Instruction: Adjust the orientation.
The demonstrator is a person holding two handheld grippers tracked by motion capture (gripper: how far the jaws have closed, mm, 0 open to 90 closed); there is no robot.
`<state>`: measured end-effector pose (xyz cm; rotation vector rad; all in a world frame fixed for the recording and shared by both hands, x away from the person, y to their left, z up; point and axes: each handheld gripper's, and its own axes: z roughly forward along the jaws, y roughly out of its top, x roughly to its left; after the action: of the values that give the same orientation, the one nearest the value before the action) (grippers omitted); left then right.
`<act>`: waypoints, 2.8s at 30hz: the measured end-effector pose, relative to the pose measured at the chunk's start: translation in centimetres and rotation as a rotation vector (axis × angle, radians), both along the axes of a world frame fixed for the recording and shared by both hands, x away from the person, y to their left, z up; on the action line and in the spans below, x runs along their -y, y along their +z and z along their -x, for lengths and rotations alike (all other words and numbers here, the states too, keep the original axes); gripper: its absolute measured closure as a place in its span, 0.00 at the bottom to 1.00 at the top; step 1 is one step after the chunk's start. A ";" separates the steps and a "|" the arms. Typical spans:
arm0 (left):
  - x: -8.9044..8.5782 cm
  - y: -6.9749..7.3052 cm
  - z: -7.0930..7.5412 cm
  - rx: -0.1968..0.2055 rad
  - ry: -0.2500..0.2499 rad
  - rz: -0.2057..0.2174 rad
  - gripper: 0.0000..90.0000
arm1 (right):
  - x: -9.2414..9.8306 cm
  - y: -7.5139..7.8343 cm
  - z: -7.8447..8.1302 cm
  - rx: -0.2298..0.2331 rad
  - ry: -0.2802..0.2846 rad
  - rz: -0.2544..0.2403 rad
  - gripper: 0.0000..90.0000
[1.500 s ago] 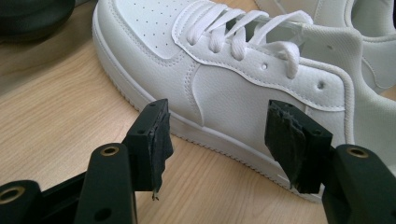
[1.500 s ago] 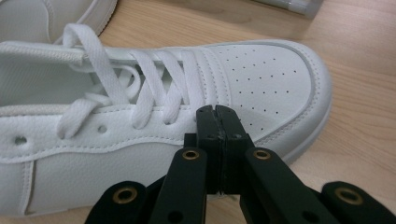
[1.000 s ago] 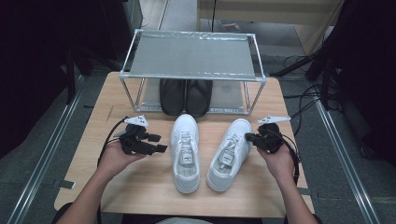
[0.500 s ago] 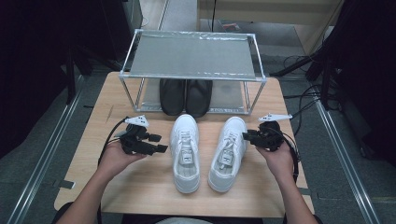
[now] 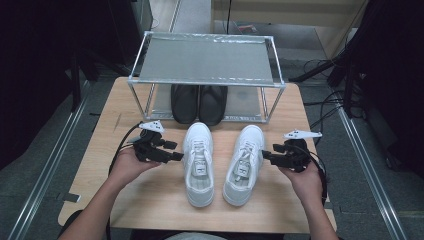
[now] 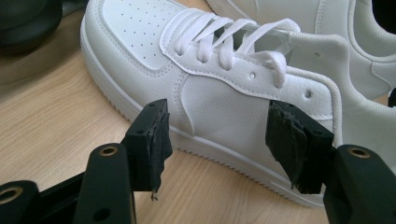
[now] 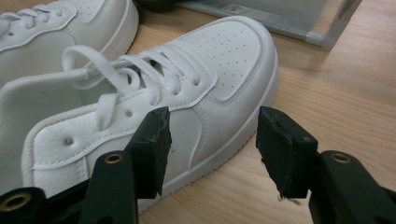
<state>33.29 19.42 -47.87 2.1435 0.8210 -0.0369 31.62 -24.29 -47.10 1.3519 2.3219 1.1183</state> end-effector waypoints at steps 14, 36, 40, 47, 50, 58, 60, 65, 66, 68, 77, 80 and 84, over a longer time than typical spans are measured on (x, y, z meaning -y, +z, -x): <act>0.8 0.0 -0.6 0.002 -0.023 -0.003 0.45 | -0.2 -0.2 2.5 -0.014 -0.003 0.008 0.51; 0.8 0.0 -0.6 -0.002 -0.024 -0.007 0.45 | -2.1 -0.8 2.6 -0.051 0.018 0.022 0.70; 0.9 0.0 -0.6 -0.001 -0.024 -0.008 0.45 | -2.5 -0.7 2.8 -0.051 0.048 0.022 0.88; 0.8 0.0 -0.6 0.002 -0.021 -0.007 0.45 | -2.9 -0.5 2.6 -0.085 0.066 0.007 1.00; 0.8 0.0 -0.6 0.000 -0.022 -0.010 0.45 | -2.9 -0.6 2.5 -0.088 0.072 0.003 1.00; 0.6 -0.1 -0.4 -0.006 -0.017 -0.013 0.44 | -3.6 -0.6 1.9 -0.080 0.111 0.007 1.00; 0.6 -0.1 -0.2 -0.005 -0.017 -0.015 0.44 | -3.8 -0.6 1.8 -0.085 0.117 0.007 1.00; 0.5 -0.3 0.0 -0.007 -0.015 -0.019 0.45 | -3.7 -0.2 1.5 -0.067 0.113 0.014 1.00; 0.4 -0.3 0.1 -0.010 -0.016 -0.018 0.45 | -3.4 -0.1 1.2 -0.062 0.105 -0.001 1.00; 0.5 -0.5 0.2 -0.006 -0.018 -0.031 0.45 | -3.0 -0.2 0.4 -0.061 0.080 -0.005 1.00; 0.4 -0.8 0.6 -0.013 -0.013 -0.037 0.45 | -3.8 -0.6 -0.9 -0.063 0.080 0.037 1.00; 0.4 -0.9 0.6 -0.017 -0.010 -0.038 0.45 | -4.1 -0.7 -1.0 -0.061 0.085 0.045 1.00; 0.5 -1.0 0.8 -0.016 -0.009 -0.044 0.45 | -4.6 -0.7 -1.5 -0.046 0.103 0.055 1.00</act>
<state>32.49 18.89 -48.89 2.1906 0.8285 -0.0406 33.09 -19.74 -47.77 1.2641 2.4615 1.0542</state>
